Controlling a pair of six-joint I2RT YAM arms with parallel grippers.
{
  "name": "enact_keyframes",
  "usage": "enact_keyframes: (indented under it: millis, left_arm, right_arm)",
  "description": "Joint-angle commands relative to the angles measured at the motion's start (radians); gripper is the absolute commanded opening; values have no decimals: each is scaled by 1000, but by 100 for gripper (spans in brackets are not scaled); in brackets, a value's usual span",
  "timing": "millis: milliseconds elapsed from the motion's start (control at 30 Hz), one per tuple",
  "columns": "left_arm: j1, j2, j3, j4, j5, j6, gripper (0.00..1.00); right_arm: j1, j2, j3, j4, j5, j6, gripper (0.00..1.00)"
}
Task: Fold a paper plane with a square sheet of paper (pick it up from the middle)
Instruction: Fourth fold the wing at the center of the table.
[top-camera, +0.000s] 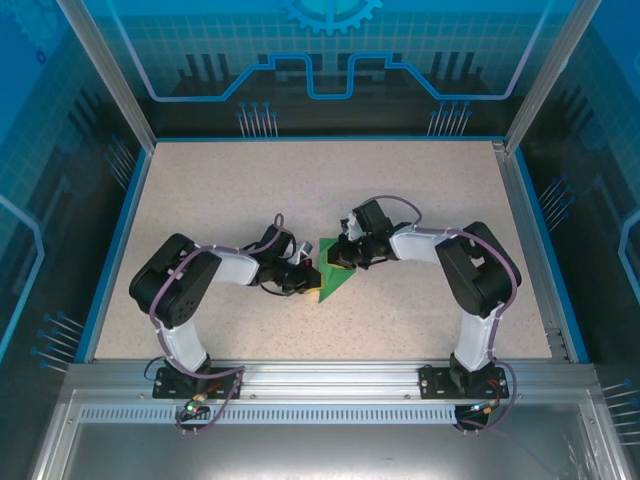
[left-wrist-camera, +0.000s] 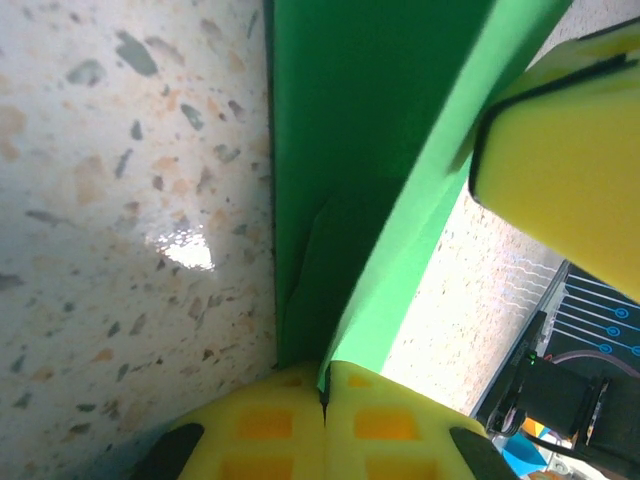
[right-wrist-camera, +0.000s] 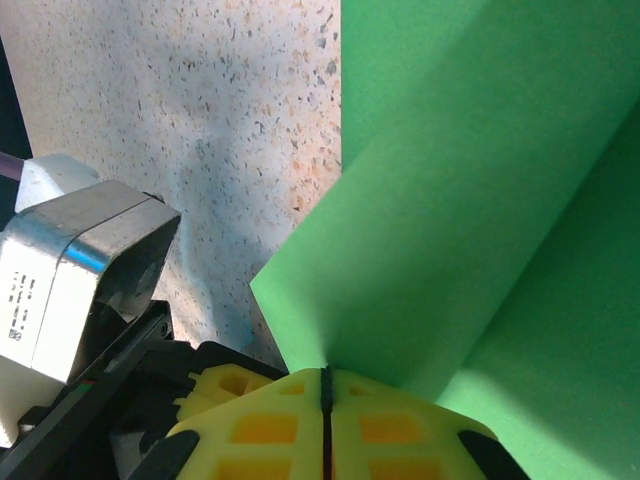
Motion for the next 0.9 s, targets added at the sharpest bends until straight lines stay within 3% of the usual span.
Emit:
enact_keyframes:
  millis: [0,300,633,867]
  left_arm:
    - [6,25,16,-46,6,22,3]
    - [6,28,24,-48,9,24,3]
    - [7,30,37,-73,13,38,3]
    - [6,34,29,-72,16,42,4]
  right_arm:
    - [-6,-46,12,-23,-2,-14,9]
    - [52,-64,23,-2,-65,-33,10]
    - [40,2,62,-57,57,-40,9]
    - [25,30,64,-68,70,-65,9]
